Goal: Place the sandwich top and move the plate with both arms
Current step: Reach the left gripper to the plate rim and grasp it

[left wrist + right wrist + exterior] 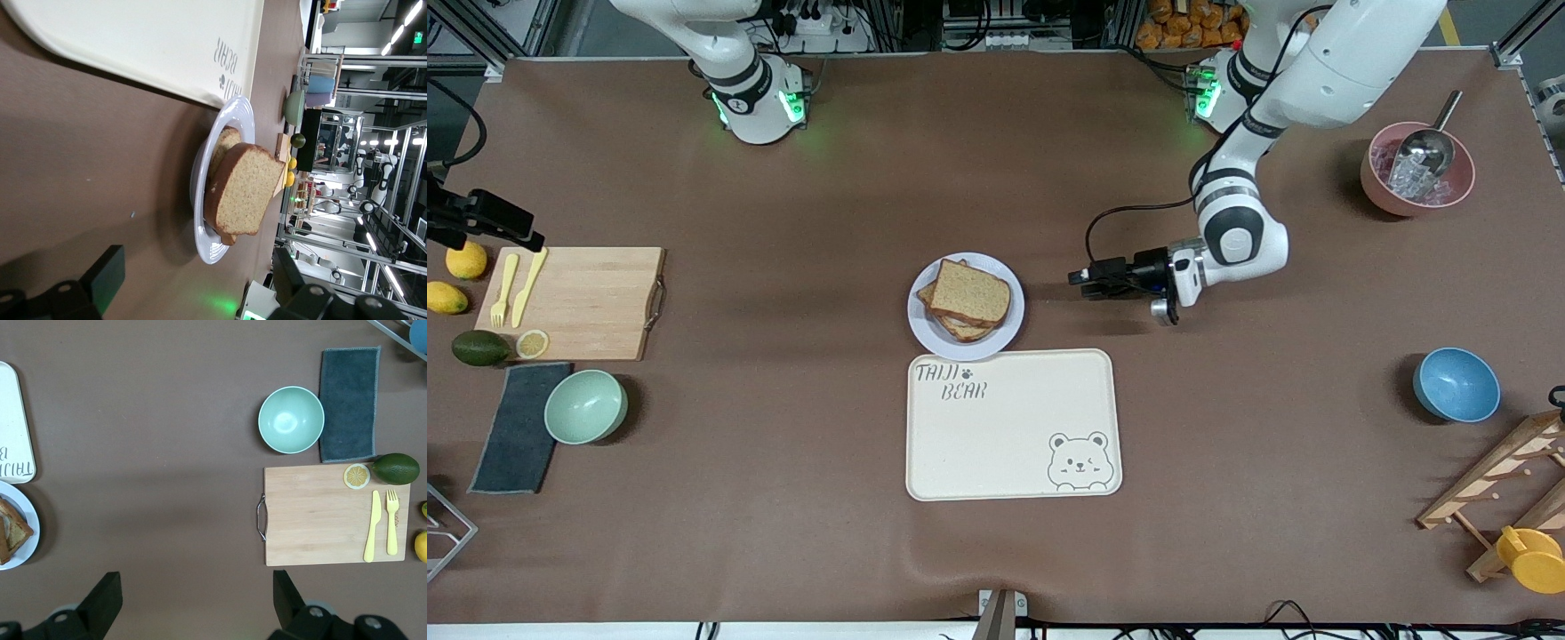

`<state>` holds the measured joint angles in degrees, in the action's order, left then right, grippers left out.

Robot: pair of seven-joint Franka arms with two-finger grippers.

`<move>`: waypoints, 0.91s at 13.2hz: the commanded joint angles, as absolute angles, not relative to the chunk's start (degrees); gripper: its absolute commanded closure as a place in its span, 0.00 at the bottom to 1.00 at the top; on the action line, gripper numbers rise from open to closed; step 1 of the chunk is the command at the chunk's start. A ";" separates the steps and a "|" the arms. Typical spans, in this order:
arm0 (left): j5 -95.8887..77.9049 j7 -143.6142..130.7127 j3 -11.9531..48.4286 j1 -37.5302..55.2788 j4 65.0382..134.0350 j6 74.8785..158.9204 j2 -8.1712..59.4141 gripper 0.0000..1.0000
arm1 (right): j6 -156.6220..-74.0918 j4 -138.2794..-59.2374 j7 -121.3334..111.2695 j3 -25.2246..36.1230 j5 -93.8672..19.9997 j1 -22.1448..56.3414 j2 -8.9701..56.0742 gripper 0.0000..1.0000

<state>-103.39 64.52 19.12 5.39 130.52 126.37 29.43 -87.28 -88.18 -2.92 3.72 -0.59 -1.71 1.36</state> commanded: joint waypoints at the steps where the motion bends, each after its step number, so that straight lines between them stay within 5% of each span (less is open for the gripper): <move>1: -108.18 66.36 19.16 8.78 128.24 126.83 30.93 0.10 | -87.89 -89.30 -2.37 4.13 0.35 -0.97 0.26 0.00; 12: -109.95 70.84 19.16 10.81 120.15 126.91 38.84 0.44 | -88.07 -88.95 -2.02 4.04 -0.44 -1.14 0.44 0.00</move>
